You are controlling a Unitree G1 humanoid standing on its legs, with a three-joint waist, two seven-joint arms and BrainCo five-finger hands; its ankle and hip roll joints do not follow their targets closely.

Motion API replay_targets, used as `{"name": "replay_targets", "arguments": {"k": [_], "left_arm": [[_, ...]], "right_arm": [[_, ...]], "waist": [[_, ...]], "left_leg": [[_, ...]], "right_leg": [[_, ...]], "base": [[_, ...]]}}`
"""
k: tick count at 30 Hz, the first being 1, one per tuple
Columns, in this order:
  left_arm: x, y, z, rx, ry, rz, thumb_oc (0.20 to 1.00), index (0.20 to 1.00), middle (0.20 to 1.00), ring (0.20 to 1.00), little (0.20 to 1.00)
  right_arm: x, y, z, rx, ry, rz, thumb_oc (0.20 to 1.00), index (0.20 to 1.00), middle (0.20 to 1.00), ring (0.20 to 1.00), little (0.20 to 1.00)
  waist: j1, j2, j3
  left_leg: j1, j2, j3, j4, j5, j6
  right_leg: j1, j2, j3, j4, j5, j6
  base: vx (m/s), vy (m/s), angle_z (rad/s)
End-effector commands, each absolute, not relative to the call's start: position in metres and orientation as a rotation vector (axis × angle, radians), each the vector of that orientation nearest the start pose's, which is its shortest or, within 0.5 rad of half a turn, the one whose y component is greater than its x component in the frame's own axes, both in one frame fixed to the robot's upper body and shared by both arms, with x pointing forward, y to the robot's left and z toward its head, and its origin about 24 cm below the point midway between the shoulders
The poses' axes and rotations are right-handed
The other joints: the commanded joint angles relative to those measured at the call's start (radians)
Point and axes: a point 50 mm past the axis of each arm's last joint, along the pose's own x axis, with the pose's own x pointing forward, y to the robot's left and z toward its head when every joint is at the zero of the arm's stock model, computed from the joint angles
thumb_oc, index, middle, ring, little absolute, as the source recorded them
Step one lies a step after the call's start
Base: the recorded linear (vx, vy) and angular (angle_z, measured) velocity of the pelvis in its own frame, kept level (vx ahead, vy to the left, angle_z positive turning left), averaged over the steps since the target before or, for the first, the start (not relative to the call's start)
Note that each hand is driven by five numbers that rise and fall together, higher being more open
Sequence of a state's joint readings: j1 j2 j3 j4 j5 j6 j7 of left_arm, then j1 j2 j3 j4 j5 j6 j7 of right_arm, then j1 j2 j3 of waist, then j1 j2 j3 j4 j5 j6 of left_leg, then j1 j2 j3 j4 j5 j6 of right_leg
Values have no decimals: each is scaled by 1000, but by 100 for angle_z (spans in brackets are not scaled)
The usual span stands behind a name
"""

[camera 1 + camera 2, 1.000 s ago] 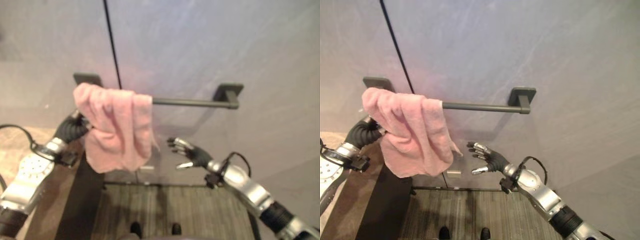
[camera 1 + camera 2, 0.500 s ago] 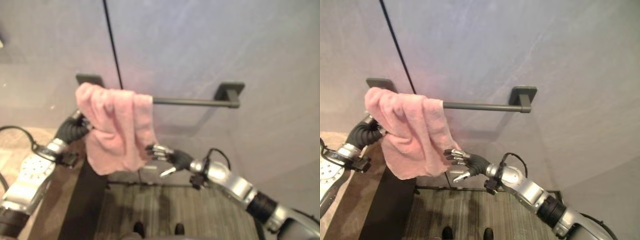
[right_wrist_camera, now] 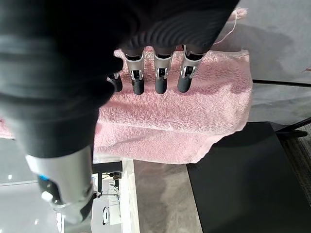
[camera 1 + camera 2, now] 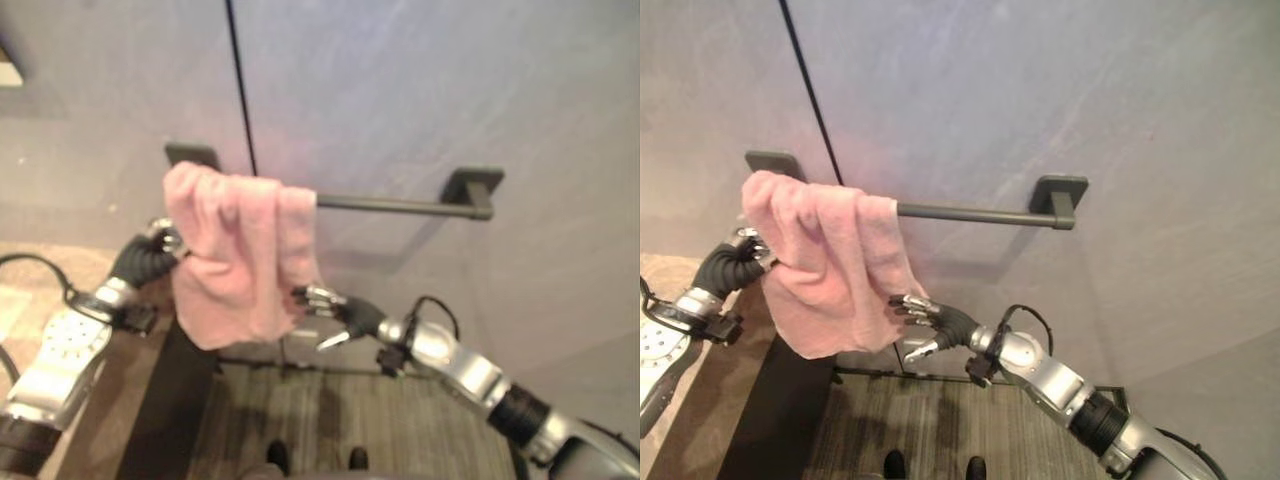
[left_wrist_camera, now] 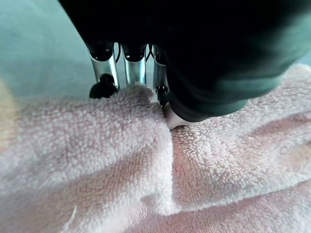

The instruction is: Put brush and paste in cup on sink, flatten towel.

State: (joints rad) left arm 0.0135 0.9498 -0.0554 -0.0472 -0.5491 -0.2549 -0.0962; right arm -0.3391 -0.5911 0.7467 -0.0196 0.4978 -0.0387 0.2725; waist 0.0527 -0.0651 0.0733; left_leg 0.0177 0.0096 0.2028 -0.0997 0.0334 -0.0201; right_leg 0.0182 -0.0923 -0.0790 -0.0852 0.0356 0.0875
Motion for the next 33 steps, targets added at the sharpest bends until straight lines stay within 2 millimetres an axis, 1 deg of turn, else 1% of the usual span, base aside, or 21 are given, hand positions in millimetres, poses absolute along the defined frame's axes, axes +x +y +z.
{"name": "replay_targets", "arguments": {"k": [1,5,11,12,15,20,33], "left_arm": [[250,275,162,449,-310,-202,200,200,200,200,200],[251,272,162,443,-313,-214,200,200,200,200,200],[253,268,163,429,-324,-224,200,200,200,200,200],[254,266,164,423,-329,-227,200,200,200,200,200],[254,265,166,418,-339,-230,200,200,200,200,200],[254,263,165,402,-344,-225,200,200,200,200,200],[254,263,165,399,-345,-222,200,200,200,200,200]], "right_arm": [[251,-78,72,-188,-47,985,1000,1000,1000,1000,1000],[253,-84,69,-211,-37,953,1000,1000,1000,1000,1000],[258,-85,71,-225,-52,922,1000,1000,1000,1000,1000],[264,-85,77,-255,-82,897,1000,1000,1000,1000,1000],[271,-84,84,-284,-122,864,1000,1000,1000,1000,1000],[277,-79,90,-300,-159,837,1000,1000,1000,1000,1000],[279,-76,94,-304,-174,834,1000,1000,1000,1000,1000]], "waist": [[-10,-38,-35],[-15,-32,-36],[-14,-25,-36],[-13,-21,-36],[-11,-18,-39],[-5,-16,-44],[-3,-17,-44]], "left_leg": [[-26,-12,1,12,-69,37],[-33,-13,-2,12,-68,36],[-41,-13,-1,12,-67,36],[-46,-14,0,12,-65,35],[-57,-13,1,12,-63,34],[-62,-11,1,12,-61,34],[-61,-11,0,12,-62,34]], "right_leg": [[-93,-113,-58,-2,106,83],[-97,-115,-61,-2,106,83],[-103,-116,-66,-2,107,83],[-110,-116,-67,-2,108,83],[-120,-117,-68,-2,111,83],[-123,-117,-70,-2,108,82],[-122,-116,-69,-2,108,81]], "base": [[0,0,0],[0,0,0],[0,0,0],[0,0,0],[0,0,0],[0,0,0],[0,0,0]]}}
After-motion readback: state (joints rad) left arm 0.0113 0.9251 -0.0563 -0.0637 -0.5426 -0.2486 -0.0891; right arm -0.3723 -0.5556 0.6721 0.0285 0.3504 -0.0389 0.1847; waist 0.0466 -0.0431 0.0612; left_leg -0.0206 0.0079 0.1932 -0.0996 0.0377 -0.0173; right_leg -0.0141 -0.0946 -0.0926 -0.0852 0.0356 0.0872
